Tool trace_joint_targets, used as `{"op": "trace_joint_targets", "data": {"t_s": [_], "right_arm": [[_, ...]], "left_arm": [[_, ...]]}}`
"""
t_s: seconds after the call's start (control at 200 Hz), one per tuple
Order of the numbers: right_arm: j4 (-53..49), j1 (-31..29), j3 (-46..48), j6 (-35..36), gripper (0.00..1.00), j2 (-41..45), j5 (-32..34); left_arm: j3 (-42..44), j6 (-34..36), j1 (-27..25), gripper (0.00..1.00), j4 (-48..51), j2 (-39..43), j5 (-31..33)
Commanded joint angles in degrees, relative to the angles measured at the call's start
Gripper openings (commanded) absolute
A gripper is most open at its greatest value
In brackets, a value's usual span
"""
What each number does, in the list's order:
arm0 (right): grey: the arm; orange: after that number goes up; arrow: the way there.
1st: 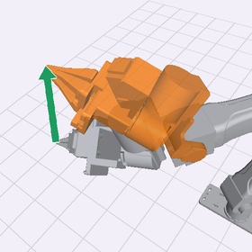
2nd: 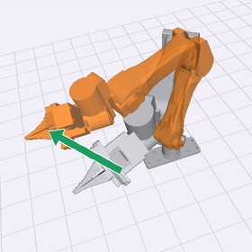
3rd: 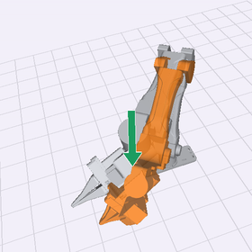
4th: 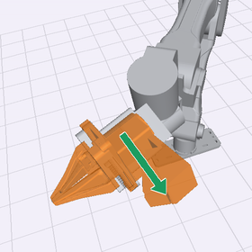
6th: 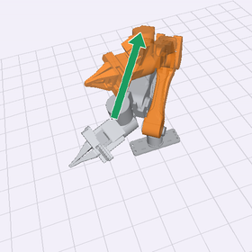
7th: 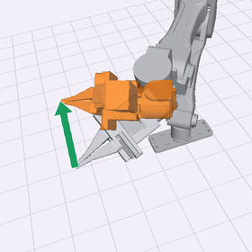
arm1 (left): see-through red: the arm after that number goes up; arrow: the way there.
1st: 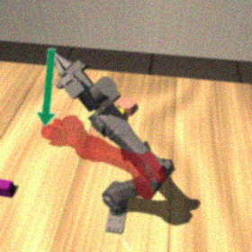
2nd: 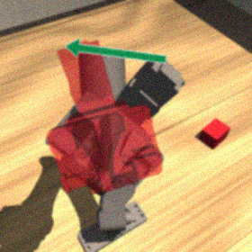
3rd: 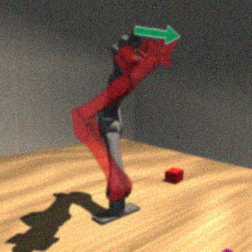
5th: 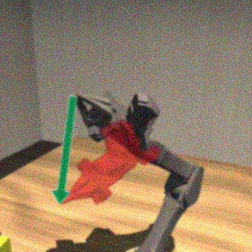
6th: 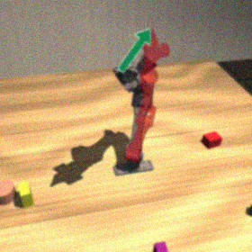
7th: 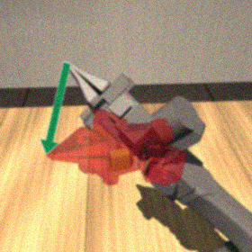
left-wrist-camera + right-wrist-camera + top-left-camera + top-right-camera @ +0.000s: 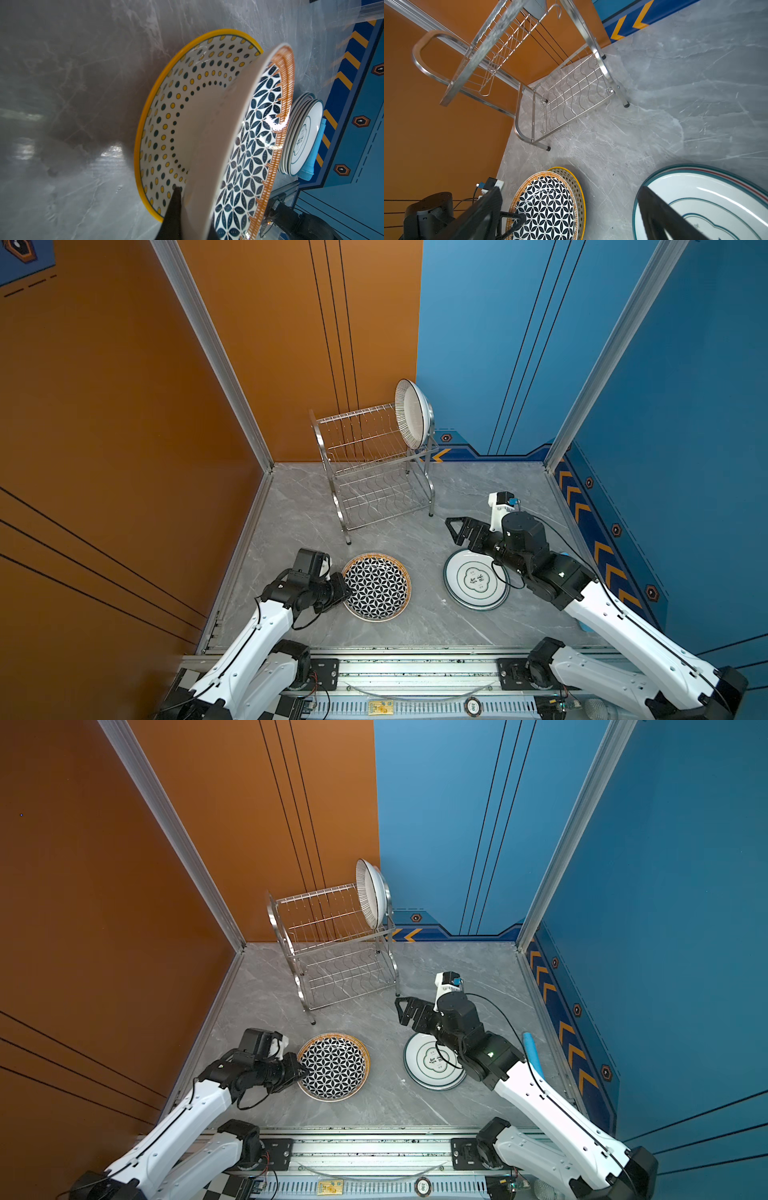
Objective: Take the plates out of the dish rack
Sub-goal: 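Lower the black-patterned plate onto the dotted plate with both grippers, then open the right gripper and reach it back to the striped plate in the rack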
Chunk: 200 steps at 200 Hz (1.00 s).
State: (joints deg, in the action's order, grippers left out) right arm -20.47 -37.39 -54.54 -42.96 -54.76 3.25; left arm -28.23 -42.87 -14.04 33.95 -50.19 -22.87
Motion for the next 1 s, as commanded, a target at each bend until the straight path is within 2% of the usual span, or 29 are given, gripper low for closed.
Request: {"op": "trace_joint_targets", "data": {"t_s": [0.0, 0.406, 0.461, 0.626, 0.756, 0.866, 0.996], "right_arm": [[-5.69, -0.49, -3.62, 4.65, 1.00, -0.27, 3.48], [-12.08, -2.44, -15.62, 12.36, 1.00, -5.16, 6.71], [-12.40, -4.97, -17.26, 12.96, 1.00, -5.82, 6.79], [-13.11, -5.70, -21.24, 14.27, 1.00, -9.12, 7.61], [-16.22, -5.77, -27.40, 15.87, 1.00, -13.99, 8.65], [-17.15, -6.27, -32.27, 18.65, 1.00, -17.38, 10.84], [-16.52, -6.75, -36.05, 23.70, 1.00, -20.52, 17.36]], "left_arm": [[-0.99, 1.11, -0.76, 0.00, -3.68, -0.51, -1.21], [-0.87, 1.43, -1.95, 0.00, -3.67, -3.89, 1.85], [-0.79, 1.56, -2.17, 0.00, -3.61, -4.53, 2.50], [-0.94, 1.83, -2.34, 0.00, -3.63, -5.62, 2.99], [-0.93, 1.91, -2.51, 0.06, -3.63, -5.85, 3.87], [-1.04, 1.98, -2.52, 0.08, -3.63, -6.49, 3.93], [-1.29, 2.33, -2.57, 0.11, -3.80, -7.10, 4.00]]}}
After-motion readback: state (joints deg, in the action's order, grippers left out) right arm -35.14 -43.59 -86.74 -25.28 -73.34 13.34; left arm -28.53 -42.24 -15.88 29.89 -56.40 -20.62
